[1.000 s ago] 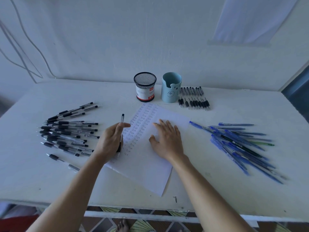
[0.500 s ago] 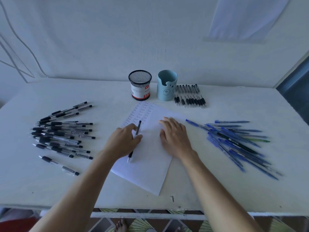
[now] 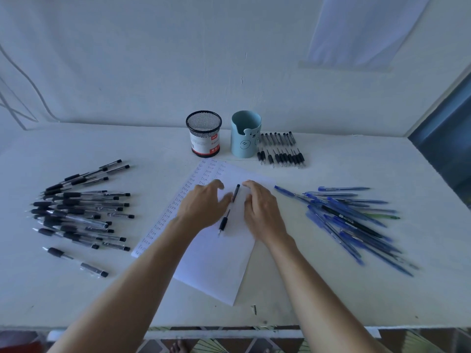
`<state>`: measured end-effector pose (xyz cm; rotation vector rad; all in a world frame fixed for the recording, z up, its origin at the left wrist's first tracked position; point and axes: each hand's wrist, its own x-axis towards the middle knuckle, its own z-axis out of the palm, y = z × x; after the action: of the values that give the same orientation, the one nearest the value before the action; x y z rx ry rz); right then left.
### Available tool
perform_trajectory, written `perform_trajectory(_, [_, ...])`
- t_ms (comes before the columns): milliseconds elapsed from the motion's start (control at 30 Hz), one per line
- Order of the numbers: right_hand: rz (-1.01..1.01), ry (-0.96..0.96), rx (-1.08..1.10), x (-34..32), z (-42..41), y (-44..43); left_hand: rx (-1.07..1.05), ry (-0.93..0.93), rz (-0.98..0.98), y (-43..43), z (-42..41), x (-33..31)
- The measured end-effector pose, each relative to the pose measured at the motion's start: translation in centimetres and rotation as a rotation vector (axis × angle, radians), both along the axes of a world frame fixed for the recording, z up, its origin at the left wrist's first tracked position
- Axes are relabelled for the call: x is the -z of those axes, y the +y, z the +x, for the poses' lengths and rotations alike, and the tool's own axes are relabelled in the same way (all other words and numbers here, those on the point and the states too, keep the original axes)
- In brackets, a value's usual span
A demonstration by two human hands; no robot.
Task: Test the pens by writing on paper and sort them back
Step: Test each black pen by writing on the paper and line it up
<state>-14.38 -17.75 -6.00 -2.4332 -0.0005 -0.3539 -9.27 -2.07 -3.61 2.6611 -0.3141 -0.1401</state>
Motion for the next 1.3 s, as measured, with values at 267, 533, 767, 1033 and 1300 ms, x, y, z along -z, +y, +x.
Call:
perform_trajectory(267, [0.148,0.034,0.074,0.1,0.6,0.1,0.015,-0.205,0.099,2.6,3.1,2.0])
perform_trajectory(533, [-0.267,0.214,0.338,-2.1,0.5,2.0,0.038,-0.216,0.103,2.7,2.9,2.1])
perform_trajectory(767, [-0.235,0.372,0.272,-3.7,0.7,1.4,0.037,-0.218,0.108,2.7,2.9,2.2])
perform_trajectory(1033, [0.132,0.115,0.387,-4.7,2.3,-3.0,0.038,-0.221,0.122,2.7,2.9,2.2])
perform_trajectory(1300, [0.233,0.013,0.674,-5.3,8.3,-11.1,0.044,-0.270,0.113,2.8,3.2,2.8])
